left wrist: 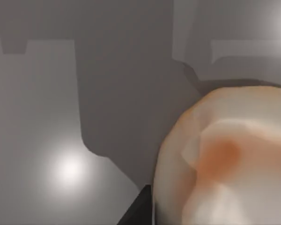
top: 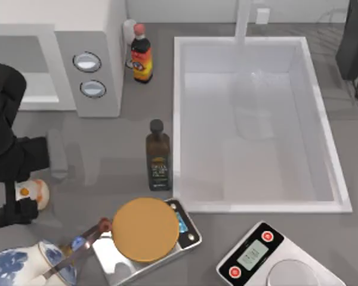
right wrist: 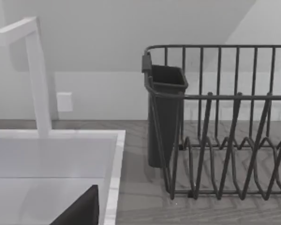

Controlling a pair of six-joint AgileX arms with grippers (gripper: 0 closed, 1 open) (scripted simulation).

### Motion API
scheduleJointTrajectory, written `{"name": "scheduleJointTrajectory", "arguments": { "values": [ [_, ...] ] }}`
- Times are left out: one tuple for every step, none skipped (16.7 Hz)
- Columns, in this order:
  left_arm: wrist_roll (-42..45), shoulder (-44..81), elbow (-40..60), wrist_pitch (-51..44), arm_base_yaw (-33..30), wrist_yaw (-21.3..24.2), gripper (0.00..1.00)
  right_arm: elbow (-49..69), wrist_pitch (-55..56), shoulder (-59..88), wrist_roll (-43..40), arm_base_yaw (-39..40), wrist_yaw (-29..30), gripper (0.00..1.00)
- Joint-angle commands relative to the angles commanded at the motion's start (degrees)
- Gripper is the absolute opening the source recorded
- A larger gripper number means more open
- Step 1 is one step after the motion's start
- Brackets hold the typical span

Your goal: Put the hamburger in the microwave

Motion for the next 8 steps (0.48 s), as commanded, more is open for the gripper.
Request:
{"name": "scheduleJointTrajectory", "arguments": {
  "values": [
    [0.0,0.0,0.0,0.0,0.0,0.0,0.0,0.0,0.0,0.0,0.0,0.0,0.0,1.0],
    [0.0,0.0,0.0,0.0,0.0,0.0,0.0,0.0,0.0,0.0,0.0,0.0,0.0,1.0],
    [0.0,0.0,0.0,0.0,0.0,0.0,0.0,0.0,0.0,0.0,0.0,0.0,0.0,1.0],
    [0.0,0.0,0.0,0.0,0.0,0.0,0.0,0.0,0.0,0.0,0.0,0.0,0.0,1.0],
    [0.0,0.0,0.0,0.0,0.0,0.0,0.0,0.0,0.0,0.0,0.0,0.0,0.0,1.0],
    [0.0,0.0,0.0,0.0,0.0,0.0,0.0,0.0,0.0,0.0,0.0,0.0,0.0,1.0],
    [-0.79,-3.69,0.95,-4.61,0.2,0.0,0.0,0.0,0.0,0.0,0.0,0.0,0.0,1.0],
    [-0.78,-3.76,0.99,-4.73,0.18,0.0,0.0,0.0,0.0,0.0,0.0,0.0,0.0,1.0]
  ]
}}
